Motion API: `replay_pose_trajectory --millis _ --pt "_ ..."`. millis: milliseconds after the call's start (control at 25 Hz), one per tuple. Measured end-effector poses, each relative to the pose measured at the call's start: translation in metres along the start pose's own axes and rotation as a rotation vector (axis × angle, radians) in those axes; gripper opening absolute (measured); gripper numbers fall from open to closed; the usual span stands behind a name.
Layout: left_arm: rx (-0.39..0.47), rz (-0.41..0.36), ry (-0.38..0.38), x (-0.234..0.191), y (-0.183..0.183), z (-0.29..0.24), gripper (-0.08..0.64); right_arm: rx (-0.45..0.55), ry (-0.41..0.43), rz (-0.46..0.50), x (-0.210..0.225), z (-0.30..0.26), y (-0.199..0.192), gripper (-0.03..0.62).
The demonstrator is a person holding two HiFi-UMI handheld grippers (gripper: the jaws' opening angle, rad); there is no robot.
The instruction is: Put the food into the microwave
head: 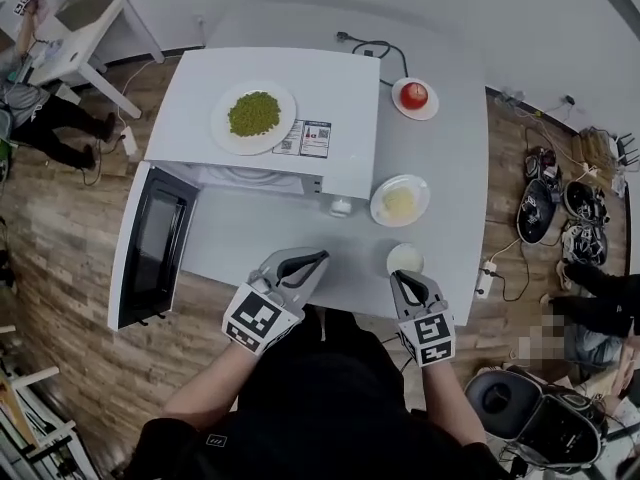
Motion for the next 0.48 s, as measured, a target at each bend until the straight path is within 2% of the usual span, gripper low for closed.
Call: replay_pose_trajectory --millis 160,320,400,480 --pt "-0.03 0.006 -0.021 0.002 -0.01 -0.012 0.009 -0.054 -0.025 0.022 0.015 -0.009 -0.018 0.025" --pt "-0.072 -0.011 -0.048 0.005 -0.022 -0.024 0.009 -0.101 -0.004 0.056 0.018 -0.02 -0.031 0.054" --pt "-0.088 -0.026 -0.064 0.007 -0.027 -0.028 0.009 -0.151 -0.009 0.141 0.015 -0.027 -0.04 0.079" --pt "-0.1 -0.027 -0.075 0.008 -0.031 -0.031 0.009 -0.212 -0.03 0.266 0.01 -0.034 -0.049 0.091"
Point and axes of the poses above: the fingertips, and each gripper's own axes: z backward along the fingers, x to its right, y out of its top, the point moved 6 cm from there along z, backward along the fingers, and after that the axes turned 1 degree about y, right-handed, at the moved point
